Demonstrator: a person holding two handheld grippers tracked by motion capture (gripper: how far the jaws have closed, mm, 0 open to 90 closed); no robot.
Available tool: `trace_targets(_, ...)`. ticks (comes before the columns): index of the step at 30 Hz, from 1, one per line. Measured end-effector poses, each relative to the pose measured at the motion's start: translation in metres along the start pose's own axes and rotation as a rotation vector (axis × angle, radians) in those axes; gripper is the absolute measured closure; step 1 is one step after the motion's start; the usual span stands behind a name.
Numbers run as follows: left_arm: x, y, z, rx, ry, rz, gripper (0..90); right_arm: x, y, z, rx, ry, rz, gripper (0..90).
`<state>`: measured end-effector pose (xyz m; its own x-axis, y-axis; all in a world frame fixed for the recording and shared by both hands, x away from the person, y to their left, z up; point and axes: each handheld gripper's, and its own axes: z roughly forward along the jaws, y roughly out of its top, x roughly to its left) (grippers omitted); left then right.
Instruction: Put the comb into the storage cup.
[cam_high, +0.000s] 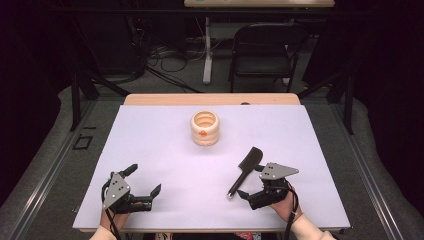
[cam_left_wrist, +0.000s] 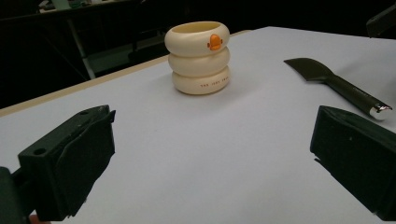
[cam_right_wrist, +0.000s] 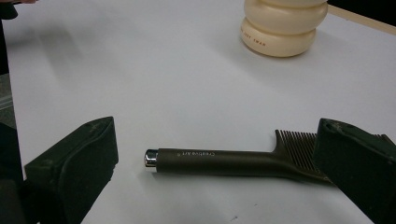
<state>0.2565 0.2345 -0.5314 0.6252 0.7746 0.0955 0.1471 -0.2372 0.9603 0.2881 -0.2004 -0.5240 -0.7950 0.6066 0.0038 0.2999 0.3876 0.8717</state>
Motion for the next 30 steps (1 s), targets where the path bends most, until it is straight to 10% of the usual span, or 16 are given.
trace_targets(30,0.000,0.000,0.000,-0.002,0.002,-0.005,0.0,0.008,0.010,0.022,0.030,0.043,-0.018,0.0)
